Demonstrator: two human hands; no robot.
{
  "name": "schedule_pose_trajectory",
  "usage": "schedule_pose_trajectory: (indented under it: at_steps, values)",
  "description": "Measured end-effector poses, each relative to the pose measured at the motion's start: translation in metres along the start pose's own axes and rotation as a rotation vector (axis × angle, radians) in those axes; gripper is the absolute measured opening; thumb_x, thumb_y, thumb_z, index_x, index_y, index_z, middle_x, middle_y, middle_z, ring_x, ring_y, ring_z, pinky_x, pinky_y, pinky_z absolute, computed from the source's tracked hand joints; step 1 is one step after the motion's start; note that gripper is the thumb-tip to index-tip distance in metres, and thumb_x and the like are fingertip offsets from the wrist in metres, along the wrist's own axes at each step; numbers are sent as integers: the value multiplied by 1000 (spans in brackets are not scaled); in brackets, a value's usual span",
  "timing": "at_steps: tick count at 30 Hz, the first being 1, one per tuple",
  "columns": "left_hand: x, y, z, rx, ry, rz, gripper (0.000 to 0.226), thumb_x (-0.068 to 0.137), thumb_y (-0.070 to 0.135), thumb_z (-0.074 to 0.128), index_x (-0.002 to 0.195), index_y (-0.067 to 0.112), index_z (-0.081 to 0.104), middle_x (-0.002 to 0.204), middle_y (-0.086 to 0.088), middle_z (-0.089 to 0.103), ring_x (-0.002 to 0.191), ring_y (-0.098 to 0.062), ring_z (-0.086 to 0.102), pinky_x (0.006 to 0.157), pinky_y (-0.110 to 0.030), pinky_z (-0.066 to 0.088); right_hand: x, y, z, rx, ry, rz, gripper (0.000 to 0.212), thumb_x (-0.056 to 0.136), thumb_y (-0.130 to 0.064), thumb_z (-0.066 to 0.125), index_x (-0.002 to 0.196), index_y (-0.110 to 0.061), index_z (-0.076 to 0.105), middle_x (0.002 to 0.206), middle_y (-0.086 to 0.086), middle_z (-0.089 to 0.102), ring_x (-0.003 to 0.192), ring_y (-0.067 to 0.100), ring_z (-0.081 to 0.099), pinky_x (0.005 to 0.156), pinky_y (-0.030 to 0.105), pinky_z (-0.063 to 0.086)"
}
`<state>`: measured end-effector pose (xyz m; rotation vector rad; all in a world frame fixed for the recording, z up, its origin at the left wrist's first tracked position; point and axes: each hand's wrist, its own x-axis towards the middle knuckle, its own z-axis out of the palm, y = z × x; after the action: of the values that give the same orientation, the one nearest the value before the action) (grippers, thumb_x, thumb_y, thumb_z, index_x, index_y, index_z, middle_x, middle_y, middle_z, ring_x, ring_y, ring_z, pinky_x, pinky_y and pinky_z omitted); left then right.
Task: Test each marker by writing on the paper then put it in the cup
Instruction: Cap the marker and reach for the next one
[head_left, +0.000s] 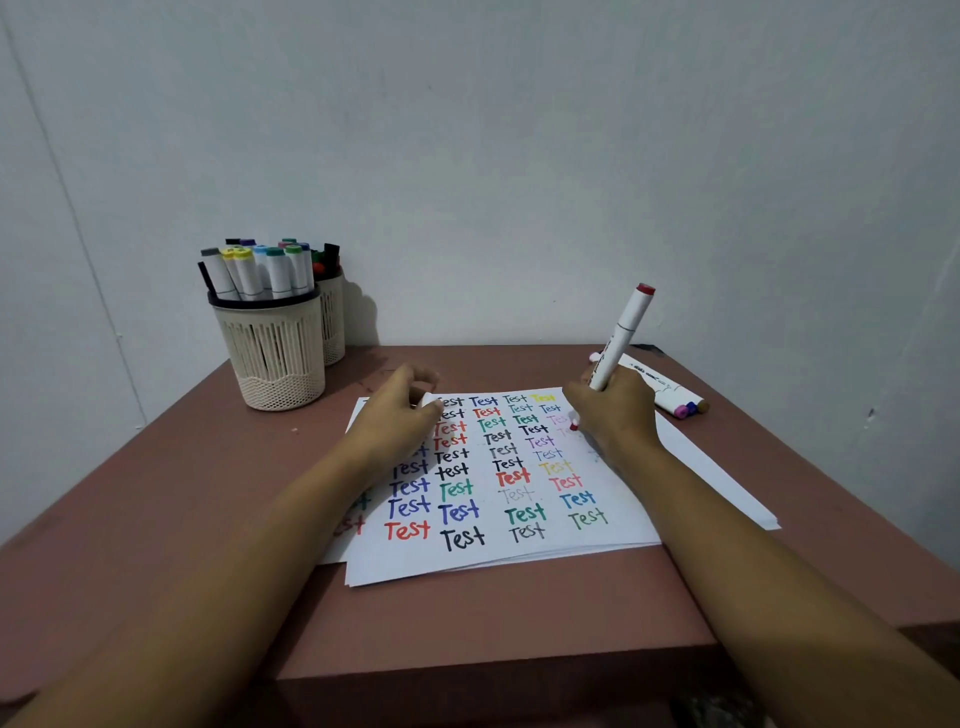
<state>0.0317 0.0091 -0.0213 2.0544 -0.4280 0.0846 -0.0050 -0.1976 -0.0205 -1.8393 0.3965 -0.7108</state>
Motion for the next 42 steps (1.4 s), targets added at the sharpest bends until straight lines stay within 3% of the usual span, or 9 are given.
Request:
schedule_pose_trajectory:
  at_steps: [6, 11, 14, 19, 24, 28, 30, 39, 42]
  values:
    - [-1, 0, 0, -3, 6, 2, 25, 95, 19, 51, 120, 21, 49, 109, -3, 57, 95, -16, 56, 75, -27, 42, 0, -1, 1, -13, 9, 10, 10, 84, -8, 58, 94, -10, 58, 78, 8, 58, 76, 29, 64, 66, 36, 53]
    - [0, 0, 1, -11, 14, 4, 24, 94, 18, 52, 118, 20, 51, 110, -4, 56, 96, -17, 55, 76, -27, 41, 1, 2, -1, 23, 48, 17, 11, 82, -6, 58, 75, -14, 54, 80, 8, 62, 64, 25, 60, 63, 36, 54]
    - [0, -1, 1, -13, 10, 4, 22, 95, 18, 52, 117, 21, 51, 110, -3, 56, 95, -17, 55, 78, -27, 42, 2, 2, -2, 72, 133, 35, 9, 82, -7, 56, 88, -10, 62, 93, -1, 63, 57, 19, 58, 60, 34, 55]
    - [0, 0, 0, -5, 10, 7, 23, 95, 19, 51, 117, 21, 50, 111, -3, 55, 99, -17, 56, 80, -28, 43, 4, 3, -2, 6, 89, 38, 3, 83, -8, 58, 83, -11, 58, 84, 3, 61, 69, 24, 63, 68, 37, 55]
    - [0, -1, 1, -3, 12, 5, 25, 95, 18, 52, 119, 20, 50, 112, -3, 55, 100, -17, 55, 80, -27, 41, 7, 4, -1, 4, 33, 70, 10, 83, -9, 58, 92, -13, 58, 73, 2, 56, 61, 22, 57, 50, 27, 44]
    - [1, -1, 1, -4, 7, 4, 23, 95, 19, 52, 118, 22, 50, 111, -3, 56, 100, -17, 55, 80, -27, 42, 8, 3, -2, -11, 32, 86, 6, 84, -10, 58, 82, -13, 54, 76, 4, 57, 68, 22, 60, 50, 25, 46]
    - [0, -1, 1, 5, 6, 12, 23, 95, 19, 51, 118, 22, 50, 112, -2, 55, 100, -17, 55, 80, -27, 42, 8, 4, -3, -4, 60, 98, 15, 84, -11, 58, 72, -16, 50, 82, 8, 62, 70, 22, 61, 49, 24, 44]
    - [-4, 0, 4, 132, 11, 110, 22, 97, 24, 47, 118, 20, 50, 116, -4, 60, 98, -19, 61, 91, -35, 46, 5, 4, -2, -31, 67, 59, 6, 83, -10, 56, 88, -8, 58, 80, 9, 62, 64, 24, 59, 62, 35, 51]
    - [-7, 4, 4, 179, 46, 188, 20, 97, 25, 47, 114, 18, 54, 105, -4, 63, 89, -17, 63, 84, -33, 49, 5, 0, -4, 76, 79, 75, 9, 87, -16, 58, 80, -12, 54, 78, 5, 59, 57, 17, 55, 51, 29, 50]
